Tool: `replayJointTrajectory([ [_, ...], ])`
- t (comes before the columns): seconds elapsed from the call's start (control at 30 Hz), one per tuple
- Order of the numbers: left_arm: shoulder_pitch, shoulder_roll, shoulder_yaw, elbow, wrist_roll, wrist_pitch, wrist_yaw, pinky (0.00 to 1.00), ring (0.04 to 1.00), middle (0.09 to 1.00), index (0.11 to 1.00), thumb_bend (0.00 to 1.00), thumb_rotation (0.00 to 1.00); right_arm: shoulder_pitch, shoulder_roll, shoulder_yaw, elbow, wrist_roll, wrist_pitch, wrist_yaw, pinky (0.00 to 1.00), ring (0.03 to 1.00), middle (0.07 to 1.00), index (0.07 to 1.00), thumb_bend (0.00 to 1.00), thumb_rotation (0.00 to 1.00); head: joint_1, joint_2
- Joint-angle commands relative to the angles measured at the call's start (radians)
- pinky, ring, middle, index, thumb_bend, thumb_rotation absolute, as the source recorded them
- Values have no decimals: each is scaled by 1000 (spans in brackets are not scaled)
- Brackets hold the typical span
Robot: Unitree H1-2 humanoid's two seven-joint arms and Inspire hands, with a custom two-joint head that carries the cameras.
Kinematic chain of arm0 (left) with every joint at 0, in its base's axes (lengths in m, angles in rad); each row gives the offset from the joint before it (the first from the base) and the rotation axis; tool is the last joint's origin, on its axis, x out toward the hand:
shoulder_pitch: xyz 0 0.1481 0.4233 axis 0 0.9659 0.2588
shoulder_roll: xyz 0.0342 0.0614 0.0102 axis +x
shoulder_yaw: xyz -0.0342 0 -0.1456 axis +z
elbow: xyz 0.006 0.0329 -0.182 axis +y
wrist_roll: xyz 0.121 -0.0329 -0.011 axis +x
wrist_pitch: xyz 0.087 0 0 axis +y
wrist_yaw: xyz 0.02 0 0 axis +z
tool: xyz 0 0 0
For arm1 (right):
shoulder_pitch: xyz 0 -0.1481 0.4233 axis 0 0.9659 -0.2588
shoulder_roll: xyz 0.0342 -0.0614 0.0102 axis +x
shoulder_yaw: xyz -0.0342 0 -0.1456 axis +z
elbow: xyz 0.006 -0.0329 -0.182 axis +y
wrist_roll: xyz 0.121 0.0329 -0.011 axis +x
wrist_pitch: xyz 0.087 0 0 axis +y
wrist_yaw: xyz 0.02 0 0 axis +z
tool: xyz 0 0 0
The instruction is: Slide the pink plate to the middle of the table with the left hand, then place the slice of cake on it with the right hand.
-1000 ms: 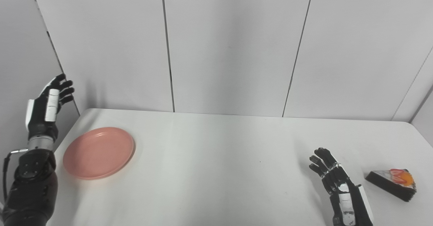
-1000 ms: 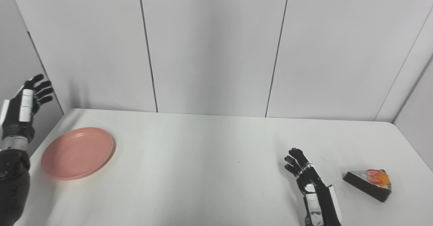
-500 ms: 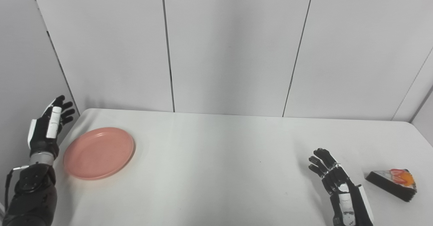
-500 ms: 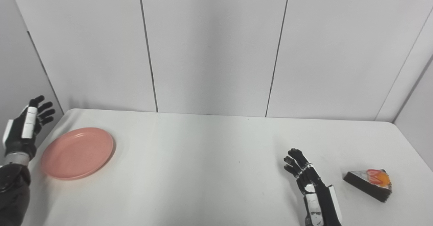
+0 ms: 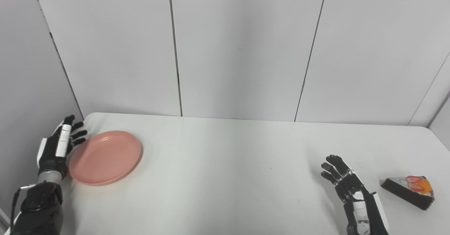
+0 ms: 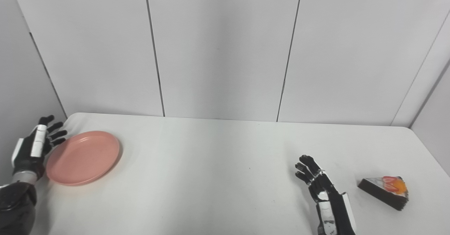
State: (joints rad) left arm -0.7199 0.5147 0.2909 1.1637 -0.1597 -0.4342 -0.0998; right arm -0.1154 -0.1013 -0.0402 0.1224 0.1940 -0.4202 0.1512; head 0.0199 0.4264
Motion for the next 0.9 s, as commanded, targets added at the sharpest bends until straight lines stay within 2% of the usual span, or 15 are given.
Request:
replayJointTrajectory([
  [0.0,-37,15,1,-5,-6,-35,-14,709,739,819,838,999,875,99,1,0,91,-10,14,3,839,845,873,827,888,944,1,0],
  [0.2,-38,7,9,2,-36,-35,-50,742,769,836,860,1000,866,101,1,2,82,-14,22,3,841,843,871,827,887,951,-1,5],
  [0.33,-38,-2,17,3,-56,-35,-82,694,745,835,871,1000,870,100,1,0,84,-12,20,6,840,841,869,824,890,943,-1,5],
  [0.53,-30,-8,5,-21,-37,-36,-77,698,744,812,876,996,902,101,2,0,78,-11,25,6,840,840,867,823,892,942,-5,11],
  [0.67,-21,-24,-9,-73,-24,-36,-81,696,750,808,868,968,940,101,2,1,75,-18,30,4,839,841,869,824,897,945,-5,11],
  [0.87,-6,-67,-20,-172,-31,-35,-111,679,750,816,858,952,921,100,6,4,71,-25,34,1,839,840,866,821,892,945,-17,14],
])
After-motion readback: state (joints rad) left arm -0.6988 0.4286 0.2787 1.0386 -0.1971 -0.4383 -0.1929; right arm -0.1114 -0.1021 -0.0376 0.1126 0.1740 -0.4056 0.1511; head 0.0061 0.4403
